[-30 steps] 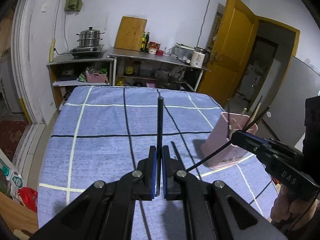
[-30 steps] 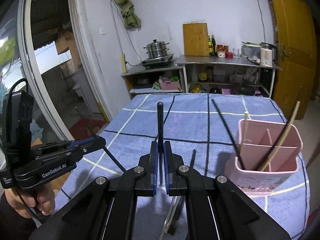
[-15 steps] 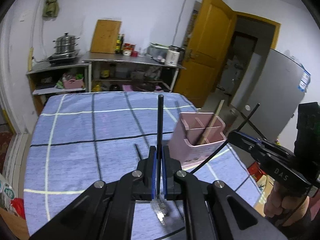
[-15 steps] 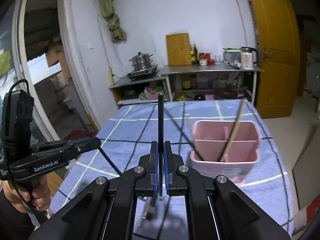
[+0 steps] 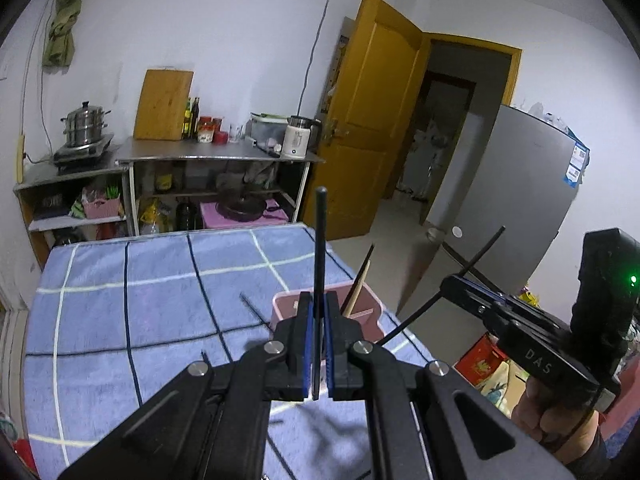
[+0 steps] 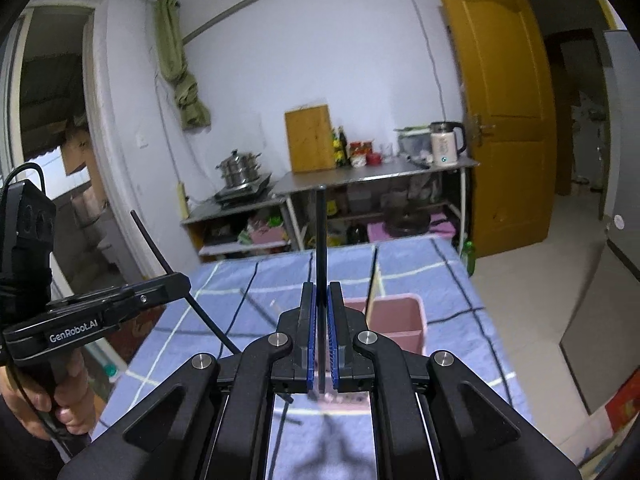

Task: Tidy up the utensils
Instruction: 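Lift and carry the black chopsticks in both grippers over the pink basket, then lower the black chopsticks into the basket and open both grippers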

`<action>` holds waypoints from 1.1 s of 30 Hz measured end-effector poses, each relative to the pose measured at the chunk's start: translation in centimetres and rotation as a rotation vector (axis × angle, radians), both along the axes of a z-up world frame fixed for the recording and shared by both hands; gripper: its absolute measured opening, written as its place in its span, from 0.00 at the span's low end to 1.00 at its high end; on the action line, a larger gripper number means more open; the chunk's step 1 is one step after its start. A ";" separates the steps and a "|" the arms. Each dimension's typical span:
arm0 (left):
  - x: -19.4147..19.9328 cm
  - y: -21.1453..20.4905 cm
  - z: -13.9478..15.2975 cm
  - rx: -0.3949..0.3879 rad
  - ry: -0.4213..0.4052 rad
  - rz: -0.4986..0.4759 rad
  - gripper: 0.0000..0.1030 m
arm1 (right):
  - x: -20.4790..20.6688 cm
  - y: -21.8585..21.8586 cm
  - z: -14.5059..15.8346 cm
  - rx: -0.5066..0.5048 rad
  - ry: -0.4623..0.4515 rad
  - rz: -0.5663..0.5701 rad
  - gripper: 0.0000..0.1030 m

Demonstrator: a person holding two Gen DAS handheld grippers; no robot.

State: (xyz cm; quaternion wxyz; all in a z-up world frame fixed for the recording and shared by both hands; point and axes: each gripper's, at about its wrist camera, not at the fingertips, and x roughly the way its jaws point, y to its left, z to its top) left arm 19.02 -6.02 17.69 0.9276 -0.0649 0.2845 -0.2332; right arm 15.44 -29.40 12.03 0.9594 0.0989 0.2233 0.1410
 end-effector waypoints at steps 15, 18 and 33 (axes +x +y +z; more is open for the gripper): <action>4.4 -2.6 -1.2 0.031 -0.011 0.005 0.05 | 4.0 -1.1 -1.0 0.017 0.000 -0.031 0.05; 5.0 -2.7 -2.5 0.039 0.011 0.003 0.05 | 4.5 -0.8 -2.2 0.010 0.019 -0.032 0.05; 5.5 -3.5 -6.6 0.074 0.037 -0.016 0.05 | 7.1 0.1 -8.2 -0.007 0.129 -0.014 0.05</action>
